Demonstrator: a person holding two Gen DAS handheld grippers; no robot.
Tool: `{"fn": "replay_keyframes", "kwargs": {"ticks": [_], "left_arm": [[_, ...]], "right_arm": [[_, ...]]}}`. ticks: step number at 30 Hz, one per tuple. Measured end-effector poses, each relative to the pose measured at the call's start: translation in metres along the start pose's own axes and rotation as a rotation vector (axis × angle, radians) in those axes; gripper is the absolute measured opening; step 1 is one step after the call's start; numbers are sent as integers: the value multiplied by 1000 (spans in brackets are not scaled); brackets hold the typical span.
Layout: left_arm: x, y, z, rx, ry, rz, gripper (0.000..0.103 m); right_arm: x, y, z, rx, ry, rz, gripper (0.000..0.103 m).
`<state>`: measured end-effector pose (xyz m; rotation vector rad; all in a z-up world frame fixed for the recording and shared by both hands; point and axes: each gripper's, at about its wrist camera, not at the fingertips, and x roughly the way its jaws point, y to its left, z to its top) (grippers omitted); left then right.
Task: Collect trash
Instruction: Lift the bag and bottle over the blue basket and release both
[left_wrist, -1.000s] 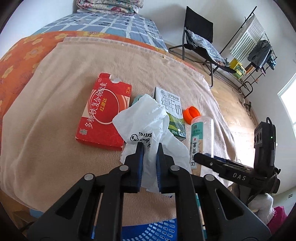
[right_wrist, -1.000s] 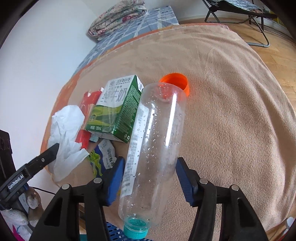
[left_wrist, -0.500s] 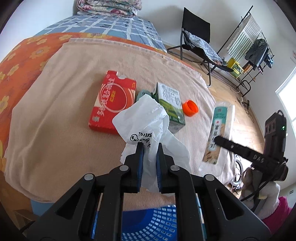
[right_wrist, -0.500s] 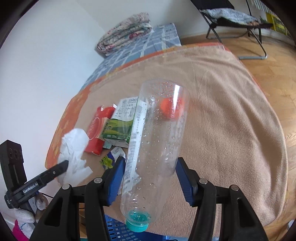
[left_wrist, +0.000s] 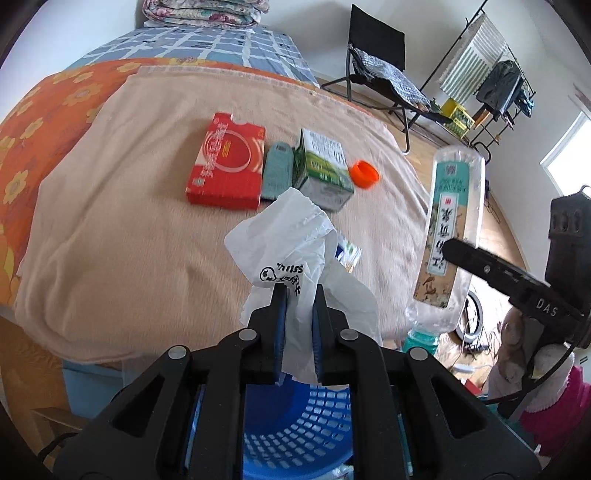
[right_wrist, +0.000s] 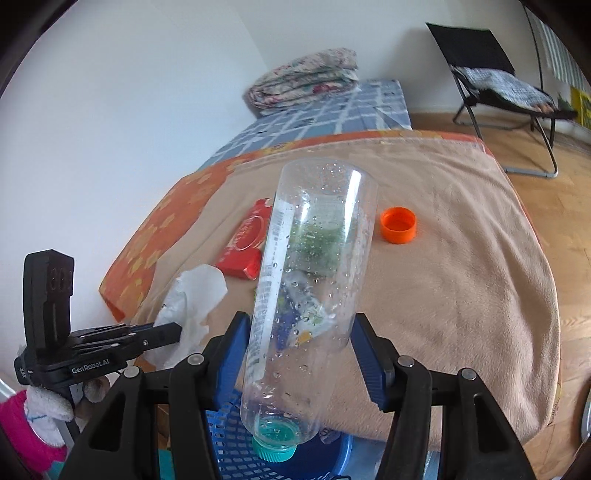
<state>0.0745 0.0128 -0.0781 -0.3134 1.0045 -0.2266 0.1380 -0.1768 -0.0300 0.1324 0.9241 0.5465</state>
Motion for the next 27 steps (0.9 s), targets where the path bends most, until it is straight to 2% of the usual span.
{"fn": "replay_keyframes", "kwargs": {"ticks": [15,27], "left_arm": [[-2,1,-73,1,129,-15,11],[19,7,-109,16,224,47,11]], "right_arm": [[-5,46,-58,-136,32,30,58],[17,59,-93,-190,135,42,58]]}}
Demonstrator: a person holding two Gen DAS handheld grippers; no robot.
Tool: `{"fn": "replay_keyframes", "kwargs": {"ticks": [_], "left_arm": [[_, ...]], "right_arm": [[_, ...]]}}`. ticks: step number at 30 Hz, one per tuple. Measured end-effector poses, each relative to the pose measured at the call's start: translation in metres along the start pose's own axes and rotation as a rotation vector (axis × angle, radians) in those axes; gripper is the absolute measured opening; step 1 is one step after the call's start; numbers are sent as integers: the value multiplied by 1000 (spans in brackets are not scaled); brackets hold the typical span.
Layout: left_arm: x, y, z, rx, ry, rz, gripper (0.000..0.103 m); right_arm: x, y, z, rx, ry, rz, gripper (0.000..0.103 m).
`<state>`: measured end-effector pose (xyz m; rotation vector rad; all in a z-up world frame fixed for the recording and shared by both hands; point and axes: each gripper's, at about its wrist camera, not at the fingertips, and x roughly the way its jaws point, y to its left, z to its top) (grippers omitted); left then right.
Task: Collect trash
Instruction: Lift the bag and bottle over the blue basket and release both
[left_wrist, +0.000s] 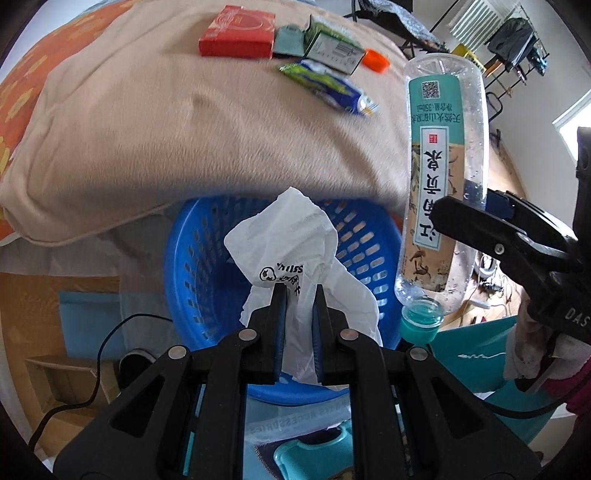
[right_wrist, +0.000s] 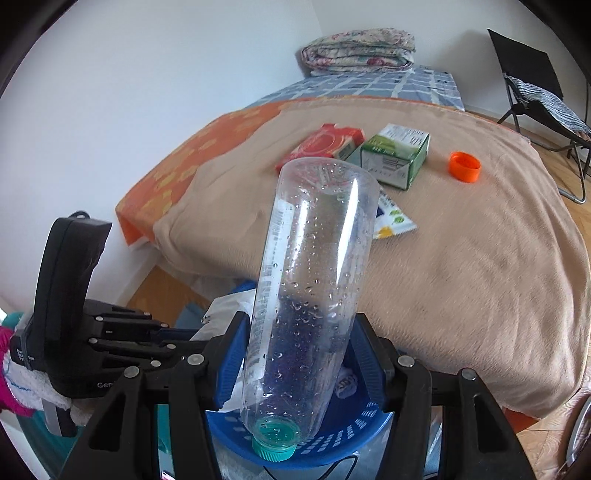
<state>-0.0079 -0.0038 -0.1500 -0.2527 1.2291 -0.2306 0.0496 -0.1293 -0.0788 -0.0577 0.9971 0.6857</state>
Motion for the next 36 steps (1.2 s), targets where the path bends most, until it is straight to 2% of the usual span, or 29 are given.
{"fn": "replay_keyframes", "kwargs": {"ticks": [25,27,29,32,36], "left_arm": [[24,9,-2,-17,85,62,11],[26,10,-2,-22,97,61,20],[25,9,-2,-18,93,79,41],[24,8,-1,-9,82,87,45],[24,11,0,-20,87,88,49]], "right_arm": [[33,11,-19,-46,101,-25,59],[34,11,-19,-49,106,-28,59],[34,12,-18,-54,110,-30,59],[33,13,-18,-52,109,-30,65],[32,12,-18,-44,111,-29,66]]}}
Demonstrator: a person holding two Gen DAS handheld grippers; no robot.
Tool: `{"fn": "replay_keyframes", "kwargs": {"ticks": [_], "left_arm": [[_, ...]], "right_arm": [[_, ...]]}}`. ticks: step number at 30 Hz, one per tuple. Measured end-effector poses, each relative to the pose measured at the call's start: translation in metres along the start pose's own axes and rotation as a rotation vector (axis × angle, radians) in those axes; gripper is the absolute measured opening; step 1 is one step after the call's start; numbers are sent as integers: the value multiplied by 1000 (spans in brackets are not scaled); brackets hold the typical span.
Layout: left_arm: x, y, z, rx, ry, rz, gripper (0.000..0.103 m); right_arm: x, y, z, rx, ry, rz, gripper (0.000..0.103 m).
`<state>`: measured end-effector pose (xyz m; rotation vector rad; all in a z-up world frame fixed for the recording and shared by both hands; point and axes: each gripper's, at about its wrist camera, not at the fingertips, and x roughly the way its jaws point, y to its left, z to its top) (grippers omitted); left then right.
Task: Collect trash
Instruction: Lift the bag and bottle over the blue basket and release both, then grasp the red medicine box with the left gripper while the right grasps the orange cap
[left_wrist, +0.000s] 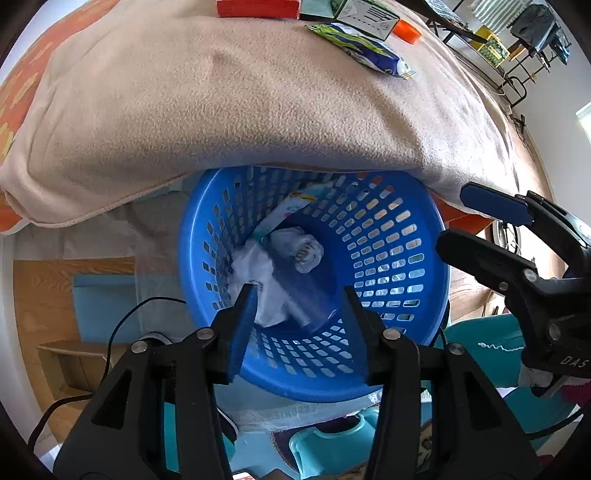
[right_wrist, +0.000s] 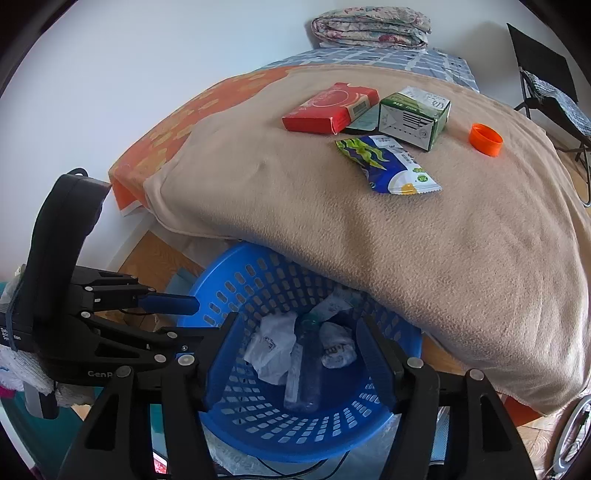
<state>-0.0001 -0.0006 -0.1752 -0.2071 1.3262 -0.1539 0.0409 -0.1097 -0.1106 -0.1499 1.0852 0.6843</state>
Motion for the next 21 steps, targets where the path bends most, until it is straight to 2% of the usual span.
{"fn": "replay_keyframes", "kwargs": {"ticks": [9,21], "left_arm": [[-7,4,6,-25,-17,-2,50],[-30,6,24,-45,-107,-25,50]], "right_arm": [[-7,-4,2,23,-4,-4,68],[-28,-14,14,63,-54,-3,76]]}}
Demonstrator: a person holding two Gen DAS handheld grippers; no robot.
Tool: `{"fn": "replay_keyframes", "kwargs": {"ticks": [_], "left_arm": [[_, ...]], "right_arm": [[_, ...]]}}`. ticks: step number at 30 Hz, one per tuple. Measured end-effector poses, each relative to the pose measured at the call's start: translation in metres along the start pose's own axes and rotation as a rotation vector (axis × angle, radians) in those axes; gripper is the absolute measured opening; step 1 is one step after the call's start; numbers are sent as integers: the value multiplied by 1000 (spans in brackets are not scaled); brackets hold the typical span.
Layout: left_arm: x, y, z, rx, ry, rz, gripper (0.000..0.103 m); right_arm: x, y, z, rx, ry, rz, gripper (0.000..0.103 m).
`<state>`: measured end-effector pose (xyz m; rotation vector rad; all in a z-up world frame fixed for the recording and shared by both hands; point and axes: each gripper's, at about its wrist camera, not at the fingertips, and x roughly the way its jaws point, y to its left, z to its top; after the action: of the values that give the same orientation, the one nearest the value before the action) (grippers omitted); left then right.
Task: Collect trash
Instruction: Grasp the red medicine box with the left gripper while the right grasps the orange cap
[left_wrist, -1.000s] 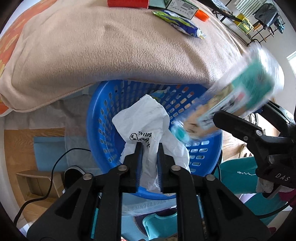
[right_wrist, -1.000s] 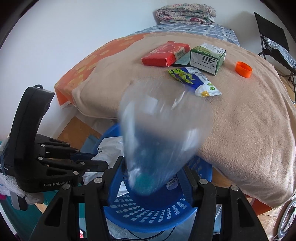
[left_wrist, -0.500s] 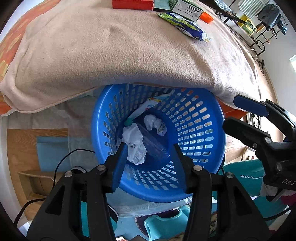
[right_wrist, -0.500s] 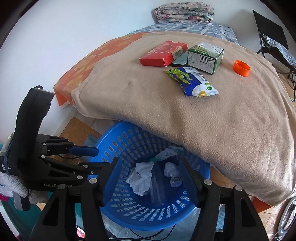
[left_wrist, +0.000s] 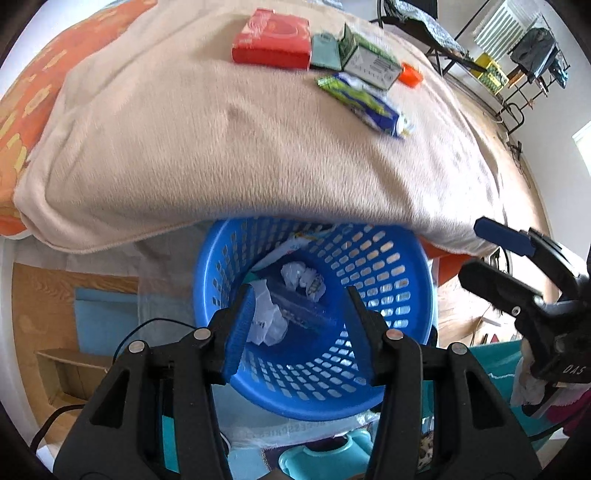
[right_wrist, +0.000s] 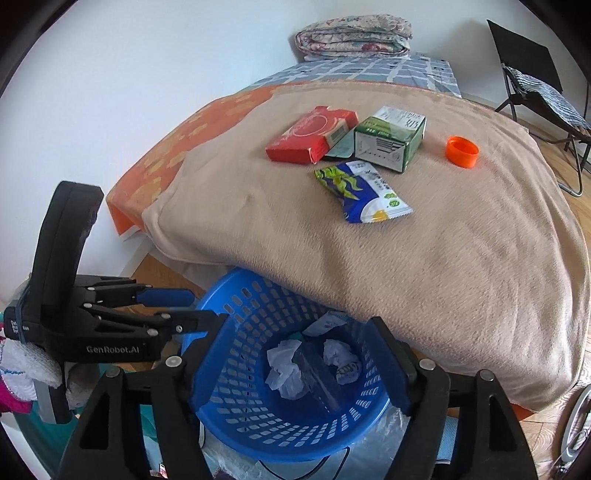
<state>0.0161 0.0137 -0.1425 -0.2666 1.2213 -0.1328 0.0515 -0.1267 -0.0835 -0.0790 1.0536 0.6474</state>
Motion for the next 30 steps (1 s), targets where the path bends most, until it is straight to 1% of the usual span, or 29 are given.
{"fn": "replay_keyframes", "kwargs": {"ticks": [4,5,6,7,15,16,17,18,19,21,26,30], "left_arm": [[-11,-3,12,10,-41,-1,50],[-14,-4,15,13,-50,0,50],[-16,-3,18,14,-61,0,50],[-19,-3,22,13,-72,-1,50],[-34,-5,60,32,-136,6,50],[-34,-6,65,32,-139,1,53],[-34,-7,71,30,-141,-11,62],[-34,-7,74,24,-144,-22,65],[-34,-7,77,19,-146,-30,67],[-31,-8,87,13,-141,-46,67],[-28,-2,116,-11,-151,-31,67],[-24,6,140,-39,-167,-37,67]], "right_arm": [[-4,-6,5,20,-5,-4,76],[-5,-7,5,25,-6,-4,78],[-7,-9,7,32,-8,-4,83],[-9,-12,9,41,-18,-6,85],[-20,-33,28,102,-51,-19,86],[-21,-35,30,108,-53,-21,86],[-23,-39,33,115,-57,-24,86],[-24,-41,35,118,-59,-26,86],[-25,-43,37,120,-60,-29,86],[-27,-48,42,128,-67,-34,86],[-27,-61,52,141,-63,-43,86],[-26,-77,63,189,-61,-38,86]]}}
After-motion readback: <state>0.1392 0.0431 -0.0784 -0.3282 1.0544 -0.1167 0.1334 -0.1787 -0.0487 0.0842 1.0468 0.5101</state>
